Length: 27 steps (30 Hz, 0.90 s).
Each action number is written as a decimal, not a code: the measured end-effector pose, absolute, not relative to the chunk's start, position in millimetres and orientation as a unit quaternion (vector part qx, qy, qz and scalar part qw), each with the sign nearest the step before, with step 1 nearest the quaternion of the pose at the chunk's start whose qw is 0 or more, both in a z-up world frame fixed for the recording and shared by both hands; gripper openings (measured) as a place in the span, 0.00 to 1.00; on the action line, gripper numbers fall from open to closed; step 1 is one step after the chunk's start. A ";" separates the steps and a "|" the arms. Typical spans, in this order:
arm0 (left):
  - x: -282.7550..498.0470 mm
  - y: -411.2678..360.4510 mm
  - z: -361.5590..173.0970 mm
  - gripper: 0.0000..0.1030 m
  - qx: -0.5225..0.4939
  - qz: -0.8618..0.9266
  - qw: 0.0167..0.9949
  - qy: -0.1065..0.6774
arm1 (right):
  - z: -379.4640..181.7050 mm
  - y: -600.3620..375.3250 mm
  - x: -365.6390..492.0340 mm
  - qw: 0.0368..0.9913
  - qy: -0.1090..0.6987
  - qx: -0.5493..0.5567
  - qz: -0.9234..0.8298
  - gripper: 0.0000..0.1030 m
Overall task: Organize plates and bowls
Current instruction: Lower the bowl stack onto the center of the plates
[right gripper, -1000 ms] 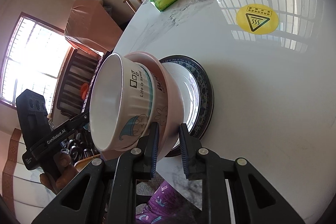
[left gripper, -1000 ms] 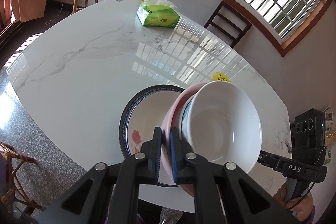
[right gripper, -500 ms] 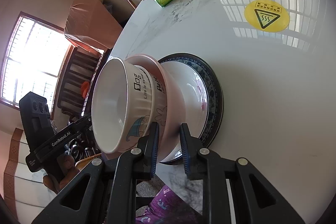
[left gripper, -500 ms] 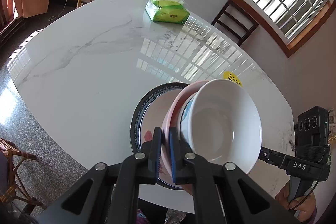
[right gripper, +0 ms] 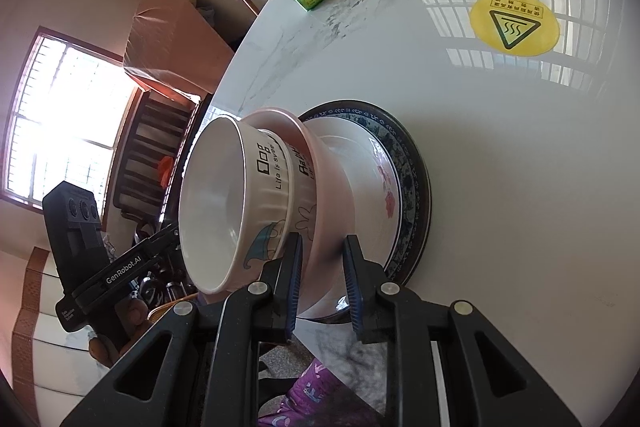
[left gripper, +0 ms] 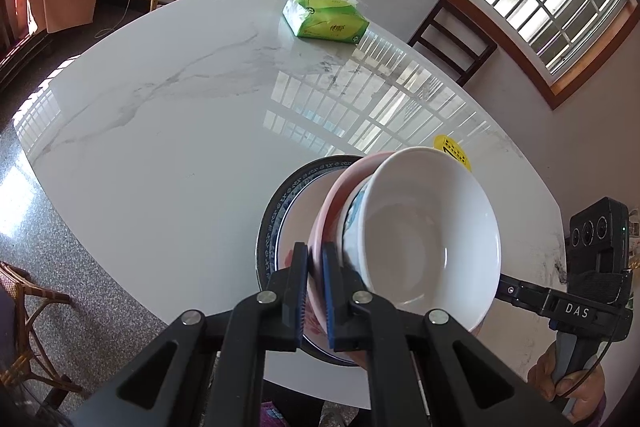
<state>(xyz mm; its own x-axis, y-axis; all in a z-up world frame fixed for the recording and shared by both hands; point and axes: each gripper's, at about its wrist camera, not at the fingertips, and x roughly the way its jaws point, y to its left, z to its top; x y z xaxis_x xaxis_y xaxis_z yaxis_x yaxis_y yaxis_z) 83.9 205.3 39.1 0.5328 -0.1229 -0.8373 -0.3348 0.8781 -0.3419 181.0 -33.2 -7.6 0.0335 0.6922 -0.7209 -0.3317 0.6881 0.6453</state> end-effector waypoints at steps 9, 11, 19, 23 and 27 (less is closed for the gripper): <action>81.8 198.4 38.7 0.05 -0.207 0.073 0.861 0.459 | -12.3 -36.2 179.7 0.705 0.581 0.165 0.372 0.22; 80.9 196.7 38.6 0.05 -0.199 0.076 0.865 0.454 | -10.3 -34.9 178.0 0.714 0.572 0.156 0.373 0.22; 76.0 184.4 38.1 0.05 -0.146 0.096 0.888 0.426 | -7.0 -33.9 174.0 0.739 0.539 0.143 0.378 0.22; 72.8 179.9 36.5 0.07 -0.128 0.105 0.898 0.408 | -5.2 -33.4 171.0 0.758 0.515 0.134 0.377 0.22; 69.5 176.9 34.4 0.09 -0.111 0.115 0.906 0.391 | -5.1 -32.3 168.2 0.774 0.494 0.128 0.375 0.22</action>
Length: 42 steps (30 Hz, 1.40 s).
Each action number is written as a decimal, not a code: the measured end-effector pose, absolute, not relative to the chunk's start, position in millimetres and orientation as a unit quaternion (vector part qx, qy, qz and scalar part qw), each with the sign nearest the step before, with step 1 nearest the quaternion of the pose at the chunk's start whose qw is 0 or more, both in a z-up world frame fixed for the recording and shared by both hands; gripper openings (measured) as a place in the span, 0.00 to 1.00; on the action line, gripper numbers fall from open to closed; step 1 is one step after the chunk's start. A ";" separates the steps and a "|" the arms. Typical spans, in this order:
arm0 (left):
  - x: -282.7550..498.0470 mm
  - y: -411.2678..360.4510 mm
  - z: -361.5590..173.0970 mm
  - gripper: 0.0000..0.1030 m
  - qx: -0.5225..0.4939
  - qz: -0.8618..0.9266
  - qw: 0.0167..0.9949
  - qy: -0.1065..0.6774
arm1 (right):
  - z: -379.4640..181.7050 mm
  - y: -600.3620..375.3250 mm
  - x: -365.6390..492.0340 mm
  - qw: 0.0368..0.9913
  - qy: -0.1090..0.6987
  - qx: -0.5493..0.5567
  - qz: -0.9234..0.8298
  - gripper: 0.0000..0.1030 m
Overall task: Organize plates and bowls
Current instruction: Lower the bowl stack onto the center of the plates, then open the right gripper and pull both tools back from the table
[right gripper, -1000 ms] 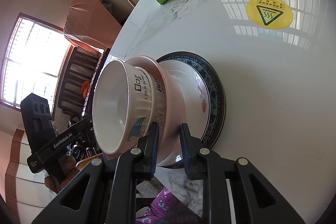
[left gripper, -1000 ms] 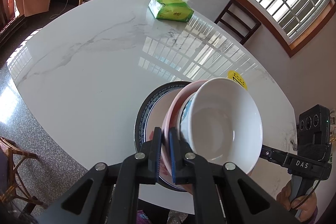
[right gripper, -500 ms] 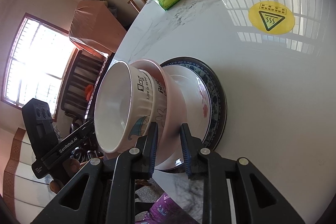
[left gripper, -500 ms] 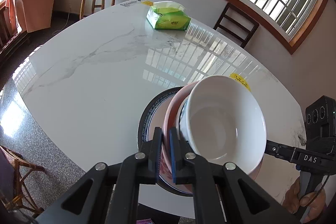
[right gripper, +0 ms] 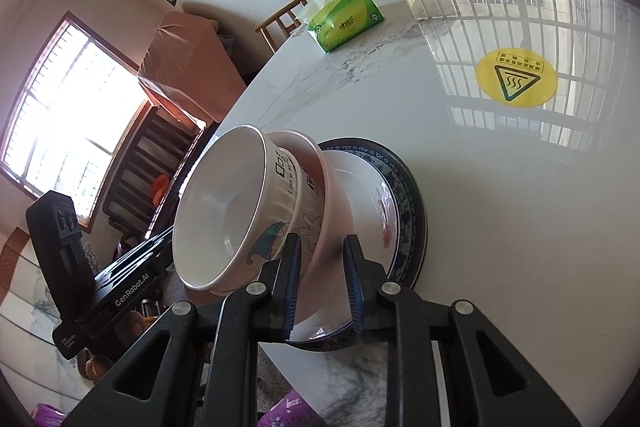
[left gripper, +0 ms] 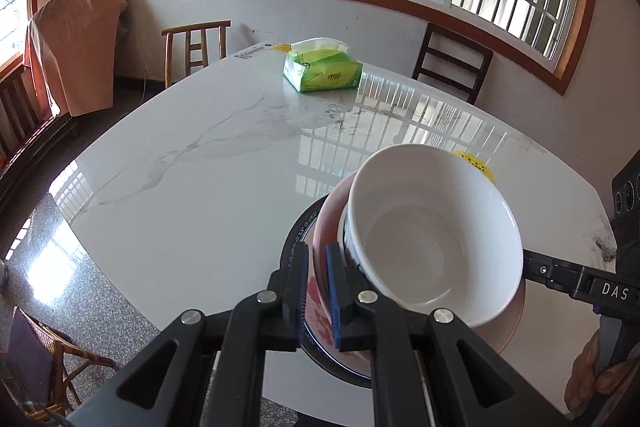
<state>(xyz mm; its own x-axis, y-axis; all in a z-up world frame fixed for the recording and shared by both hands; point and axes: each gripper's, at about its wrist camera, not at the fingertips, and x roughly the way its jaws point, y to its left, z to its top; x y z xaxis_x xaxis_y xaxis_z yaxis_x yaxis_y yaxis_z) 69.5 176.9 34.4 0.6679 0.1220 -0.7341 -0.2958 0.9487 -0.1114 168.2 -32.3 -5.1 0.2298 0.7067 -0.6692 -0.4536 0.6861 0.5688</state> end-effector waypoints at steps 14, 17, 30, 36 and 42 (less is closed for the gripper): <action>46.3 168.2 27.1 0.39 -0.053 0.161 0.929 0.329 | -4.8 -45.9 141.8 0.837 0.398 0.136 0.351 0.53; 34.5 164.4 27.4 0.48 -0.038 0.168 0.936 0.306 | -1.5 -48.0 125.0 0.853 0.367 0.133 0.346 0.54; -25.3 137.3 10.1 0.56 -0.020 0.153 0.958 0.241 | 9.1 -53.3 24.1 0.936 0.170 0.104 0.292 1.00; -41.5 139.0 -16.6 0.56 -0.059 0.144 0.956 0.247 | -11.2 -64.7 6.4 0.940 0.169 0.118 0.271 1.00; -54.6 138.0 -26.5 0.56 -0.056 0.145 0.962 0.224 | -24.4 -61.1 -13.2 0.947 0.164 0.090 0.261 1.00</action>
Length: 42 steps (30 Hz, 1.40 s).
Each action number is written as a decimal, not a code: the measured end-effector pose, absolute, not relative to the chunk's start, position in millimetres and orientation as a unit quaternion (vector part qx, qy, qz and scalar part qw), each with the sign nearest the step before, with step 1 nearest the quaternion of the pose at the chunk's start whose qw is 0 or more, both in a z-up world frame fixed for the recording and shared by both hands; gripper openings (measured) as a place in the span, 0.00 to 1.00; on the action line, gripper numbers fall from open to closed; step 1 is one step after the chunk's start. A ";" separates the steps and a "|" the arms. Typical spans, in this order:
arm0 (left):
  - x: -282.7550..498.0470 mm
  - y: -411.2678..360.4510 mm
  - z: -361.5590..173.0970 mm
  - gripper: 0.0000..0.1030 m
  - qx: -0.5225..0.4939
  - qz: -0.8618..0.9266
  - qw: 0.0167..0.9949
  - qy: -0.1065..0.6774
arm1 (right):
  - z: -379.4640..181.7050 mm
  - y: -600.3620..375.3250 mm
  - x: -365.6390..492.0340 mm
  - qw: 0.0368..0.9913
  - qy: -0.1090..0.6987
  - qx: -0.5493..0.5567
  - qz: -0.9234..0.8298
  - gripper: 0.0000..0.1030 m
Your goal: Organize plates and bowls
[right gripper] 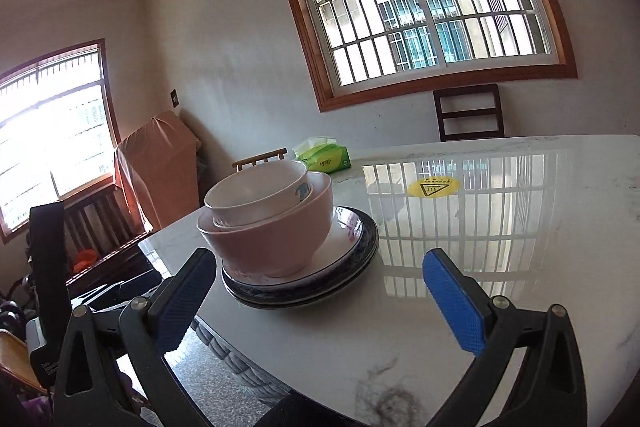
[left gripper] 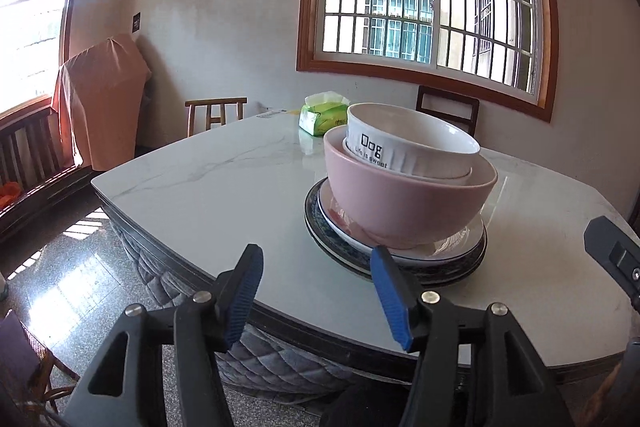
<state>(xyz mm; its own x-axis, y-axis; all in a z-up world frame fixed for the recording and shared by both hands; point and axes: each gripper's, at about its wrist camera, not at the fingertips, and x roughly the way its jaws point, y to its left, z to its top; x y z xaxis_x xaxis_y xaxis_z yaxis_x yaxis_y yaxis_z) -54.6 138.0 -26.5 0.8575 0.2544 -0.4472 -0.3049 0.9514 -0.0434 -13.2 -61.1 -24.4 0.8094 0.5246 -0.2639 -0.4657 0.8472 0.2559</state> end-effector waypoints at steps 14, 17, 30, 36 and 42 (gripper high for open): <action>-60.6 111.2 -38.6 0.59 -0.012 0.106 0.969 0.221 | -37.4 -68.2 -28.0 0.948 0.174 0.093 0.249 1.00; -62.7 110.5 -39.0 0.59 -0.012 0.102 0.970 0.222 | -35.3 -70.1 -33.6 0.950 0.172 0.093 0.244 1.00; -74.2 109.2 -35.4 0.62 -0.012 0.104 0.971 0.215 | -25.8 -71.1 -50.9 0.954 0.165 0.091 0.233 1.00; -81.8 106.3 -30.5 0.62 -0.011 0.103 0.973 0.205 | -23.1 -71.1 -59.7 0.955 0.161 0.093 0.231 1.00; -86.0 103.7 -28.1 0.62 -0.008 0.103 0.974 0.201 | -18.4 -70.9 -66.7 0.956 0.153 0.086 0.233 1.00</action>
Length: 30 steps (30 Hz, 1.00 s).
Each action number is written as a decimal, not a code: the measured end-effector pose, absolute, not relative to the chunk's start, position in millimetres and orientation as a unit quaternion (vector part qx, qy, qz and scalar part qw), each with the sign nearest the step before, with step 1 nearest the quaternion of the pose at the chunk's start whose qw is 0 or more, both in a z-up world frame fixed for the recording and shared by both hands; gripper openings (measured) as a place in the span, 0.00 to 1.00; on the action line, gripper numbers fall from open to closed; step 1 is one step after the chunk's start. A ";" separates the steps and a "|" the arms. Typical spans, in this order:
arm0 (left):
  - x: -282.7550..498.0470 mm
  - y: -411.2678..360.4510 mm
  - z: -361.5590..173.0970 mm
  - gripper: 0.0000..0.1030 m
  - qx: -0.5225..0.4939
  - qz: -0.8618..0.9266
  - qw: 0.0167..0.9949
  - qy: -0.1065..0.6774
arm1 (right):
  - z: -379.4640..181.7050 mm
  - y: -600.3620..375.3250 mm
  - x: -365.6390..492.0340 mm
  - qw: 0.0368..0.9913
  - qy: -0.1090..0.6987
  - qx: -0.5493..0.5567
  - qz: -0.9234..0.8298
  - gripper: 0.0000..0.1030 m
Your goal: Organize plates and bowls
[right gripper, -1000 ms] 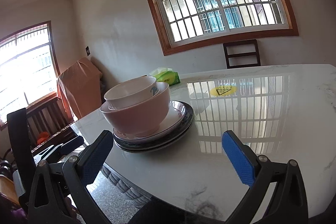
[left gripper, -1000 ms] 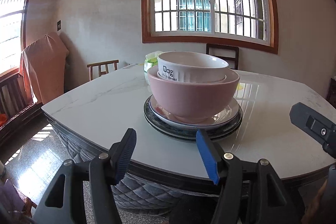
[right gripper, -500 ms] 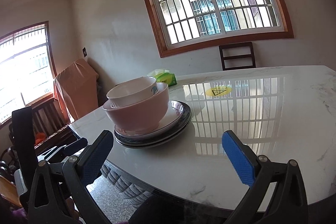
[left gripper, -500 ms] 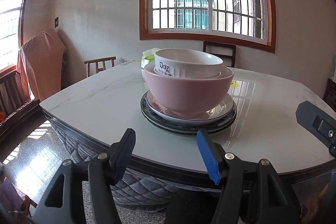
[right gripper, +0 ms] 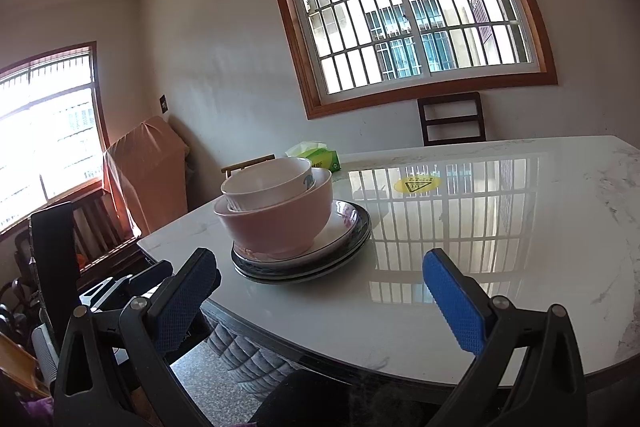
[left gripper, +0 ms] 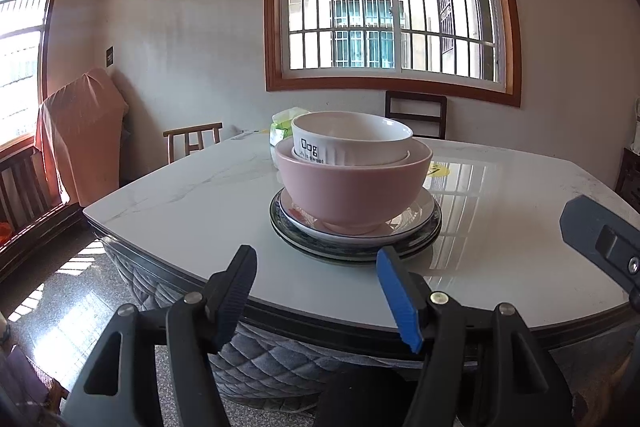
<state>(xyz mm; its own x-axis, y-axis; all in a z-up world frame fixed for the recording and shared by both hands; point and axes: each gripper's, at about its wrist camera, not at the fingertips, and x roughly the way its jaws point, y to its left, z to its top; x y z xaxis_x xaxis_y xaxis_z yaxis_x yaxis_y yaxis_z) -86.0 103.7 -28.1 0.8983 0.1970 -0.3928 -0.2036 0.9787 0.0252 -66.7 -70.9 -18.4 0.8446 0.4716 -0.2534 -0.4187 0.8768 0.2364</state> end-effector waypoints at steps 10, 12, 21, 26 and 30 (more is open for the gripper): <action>-86.1 102.3 -29.2 0.63 -0.010 0.104 0.973 0.204 | -19.3 -70.9 -69.5 0.956 0.156 0.086 0.235 1.00; -85.8 102.8 -29.6 0.63 -0.010 0.104 0.973 0.205 | -19.7 -71.4 -69.4 0.955 0.157 0.085 0.235 1.00; -85.3 100.5 -30.5 0.63 -0.006 0.098 0.973 0.209 | -20.2 -71.1 -68.4 0.954 0.164 0.084 0.238 1.00; -84.7 102.1 -30.8 0.63 -0.010 0.100 0.972 0.211 | -19.5 -72.9 -69.2 0.954 0.162 0.085 0.236 1.00; -83.9 101.7 -31.0 0.68 -0.006 0.099 0.971 0.216 | -20.1 -72.5 -69.5 0.954 0.163 0.084 0.236 1.00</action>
